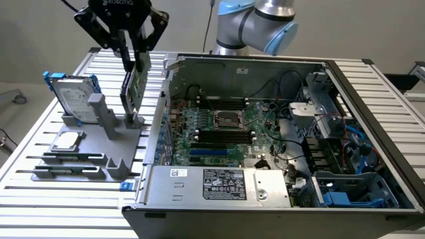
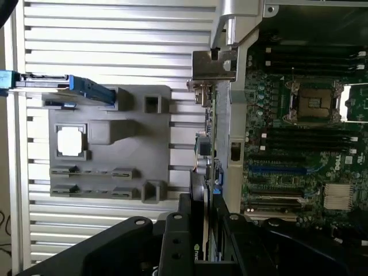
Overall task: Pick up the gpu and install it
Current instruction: 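Pick up the gpu and move the gpu toward the slot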
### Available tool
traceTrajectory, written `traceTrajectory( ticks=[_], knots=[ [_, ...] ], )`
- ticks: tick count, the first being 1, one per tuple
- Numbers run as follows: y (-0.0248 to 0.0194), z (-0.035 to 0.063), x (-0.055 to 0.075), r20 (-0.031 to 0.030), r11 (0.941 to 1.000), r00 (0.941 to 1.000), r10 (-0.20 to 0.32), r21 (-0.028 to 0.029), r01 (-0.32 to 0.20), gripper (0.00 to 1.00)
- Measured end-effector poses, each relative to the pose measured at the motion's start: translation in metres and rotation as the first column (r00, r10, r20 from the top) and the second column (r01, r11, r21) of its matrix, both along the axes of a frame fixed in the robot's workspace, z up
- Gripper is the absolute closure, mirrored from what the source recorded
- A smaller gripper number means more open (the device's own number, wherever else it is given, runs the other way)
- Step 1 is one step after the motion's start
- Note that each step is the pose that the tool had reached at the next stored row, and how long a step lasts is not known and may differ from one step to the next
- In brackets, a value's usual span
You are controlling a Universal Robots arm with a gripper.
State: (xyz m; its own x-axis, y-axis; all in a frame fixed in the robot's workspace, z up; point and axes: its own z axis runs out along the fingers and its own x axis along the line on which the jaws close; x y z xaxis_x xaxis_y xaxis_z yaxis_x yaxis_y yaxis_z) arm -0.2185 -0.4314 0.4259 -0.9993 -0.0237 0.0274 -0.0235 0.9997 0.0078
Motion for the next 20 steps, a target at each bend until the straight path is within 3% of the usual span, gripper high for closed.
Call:
traceTrajectory(
  ticks=[3,12,15,20],
  knots=[
    [0.0,0.0047,0.013,-0.0154,1.0,0.9999,0.0,0.0,0.0,0.74],
    [0.0,0.0039,0.053,-0.0468,1.0,0.9989,0.0,0.0,0.0,0.74],
    [0.0001,0.0009,0.067,-0.0532,1.0,0.9986,0.0,-0.0007,0.0,0.74],
    [0.0005,-0.006,0.09,-0.0574,1.0,0.9983,0.0,-0.0008,0.0,0.74]
  ],
)
